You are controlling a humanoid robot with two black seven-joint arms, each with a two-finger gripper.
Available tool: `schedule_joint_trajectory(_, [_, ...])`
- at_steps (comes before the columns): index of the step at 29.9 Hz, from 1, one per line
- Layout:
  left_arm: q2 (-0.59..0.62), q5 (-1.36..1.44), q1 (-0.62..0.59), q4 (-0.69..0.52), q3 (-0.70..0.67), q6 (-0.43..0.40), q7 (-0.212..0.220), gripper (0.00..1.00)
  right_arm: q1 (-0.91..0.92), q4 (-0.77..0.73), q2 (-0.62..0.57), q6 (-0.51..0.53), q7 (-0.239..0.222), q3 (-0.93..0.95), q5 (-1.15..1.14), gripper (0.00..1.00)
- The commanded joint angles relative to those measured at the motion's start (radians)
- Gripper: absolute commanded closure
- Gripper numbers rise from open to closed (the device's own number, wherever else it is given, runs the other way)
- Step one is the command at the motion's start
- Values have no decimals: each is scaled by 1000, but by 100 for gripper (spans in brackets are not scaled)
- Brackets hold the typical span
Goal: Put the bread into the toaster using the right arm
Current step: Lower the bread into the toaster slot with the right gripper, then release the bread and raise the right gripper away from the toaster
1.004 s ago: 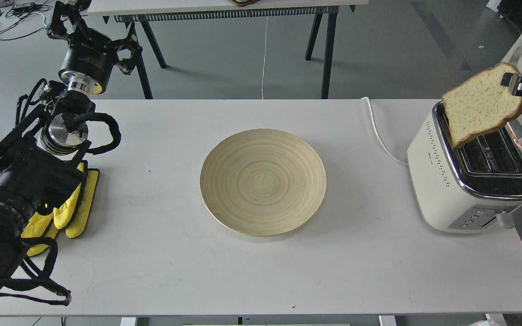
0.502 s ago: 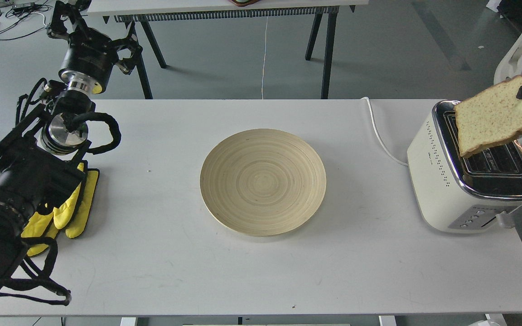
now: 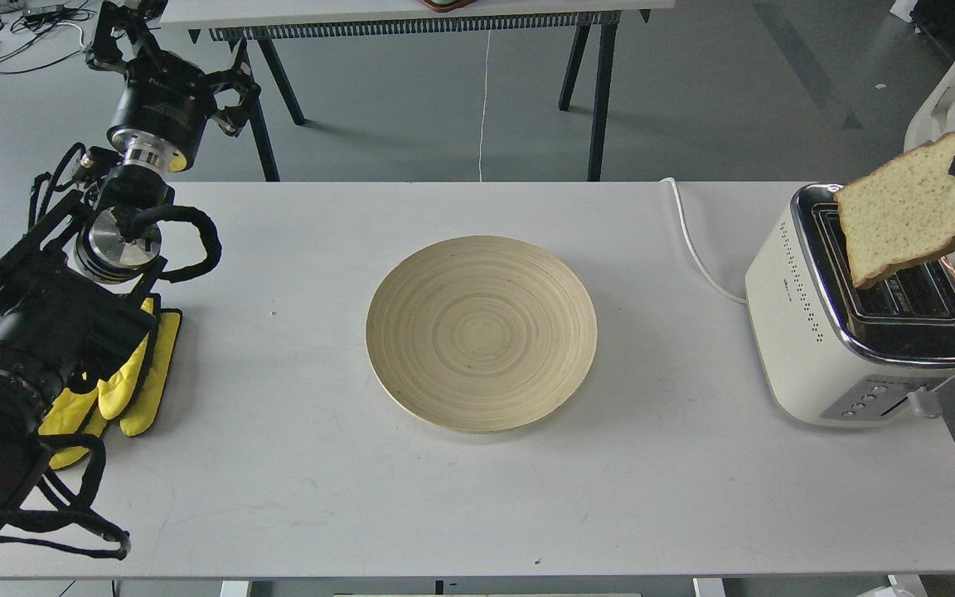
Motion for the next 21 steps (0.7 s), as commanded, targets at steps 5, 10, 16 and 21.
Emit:
schedule_joint_trajectory(5, [0, -1, 0, 0, 0, 0, 0, 0, -15, -2, 8, 0, 0, -4, 7, 100])
schedule_joint_trajectory(10, [-1, 0, 0, 0, 0, 0, 0, 0, -41, -5, 14, -2, 2, -4, 10, 100])
schedule_joint_trajectory(16, [0, 0, 0, 0, 0, 0, 0, 0, -87, -16, 39, -16, 0, -3, 12, 100])
schedule_joint_trajectory(21, [0, 0, 0, 0, 0, 0, 0, 0, -95, -36, 63, -17, 0, -4, 12, 95])
